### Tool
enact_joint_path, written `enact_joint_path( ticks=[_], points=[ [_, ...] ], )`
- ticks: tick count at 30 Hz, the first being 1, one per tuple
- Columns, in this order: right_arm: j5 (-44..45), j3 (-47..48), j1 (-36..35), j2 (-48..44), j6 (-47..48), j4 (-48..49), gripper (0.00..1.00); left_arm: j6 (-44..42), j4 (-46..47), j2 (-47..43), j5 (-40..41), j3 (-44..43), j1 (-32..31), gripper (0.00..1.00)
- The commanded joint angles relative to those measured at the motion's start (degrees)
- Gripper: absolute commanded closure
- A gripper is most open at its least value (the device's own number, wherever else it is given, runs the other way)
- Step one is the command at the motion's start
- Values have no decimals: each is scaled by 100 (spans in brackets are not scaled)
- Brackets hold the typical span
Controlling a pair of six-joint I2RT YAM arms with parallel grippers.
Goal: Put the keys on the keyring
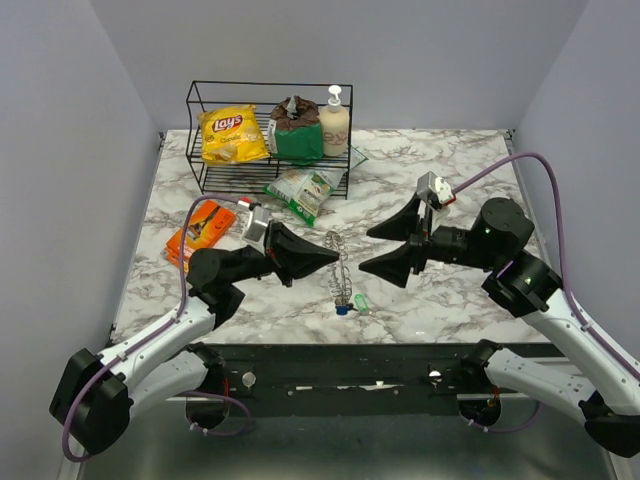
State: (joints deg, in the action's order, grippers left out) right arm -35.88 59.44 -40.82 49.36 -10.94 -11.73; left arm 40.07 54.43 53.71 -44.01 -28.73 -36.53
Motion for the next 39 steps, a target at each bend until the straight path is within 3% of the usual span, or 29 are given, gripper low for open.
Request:
enact_joint_path(
  ticks=[1, 4, 10, 16, 26, 39],
  points=[
    [-349, 77, -14, 47, -197, 381, 16, 738, 1639, 121, 410, 78, -38, 100],
    [-665, 42, -23, 100, -434, 740, 17, 1098, 2490, 315, 551, 157, -38, 100],
    [-1272, -81, -23, 161, -892, 1716, 17, 1467, 3230, 587, 806, 219, -38, 100],
    [-1624, -152, -23, 267, -972, 2007, 24, 1828, 4056, 904, 929, 149, -47, 100],
    [-852, -415, -23, 162, -708, 1902, 30, 1723, 3944, 957, 719, -36, -126, 100],
    [-490, -547, -23, 197, -611, 1814, 36, 1582, 3688, 790, 604, -141, -187, 100]
  ],
)
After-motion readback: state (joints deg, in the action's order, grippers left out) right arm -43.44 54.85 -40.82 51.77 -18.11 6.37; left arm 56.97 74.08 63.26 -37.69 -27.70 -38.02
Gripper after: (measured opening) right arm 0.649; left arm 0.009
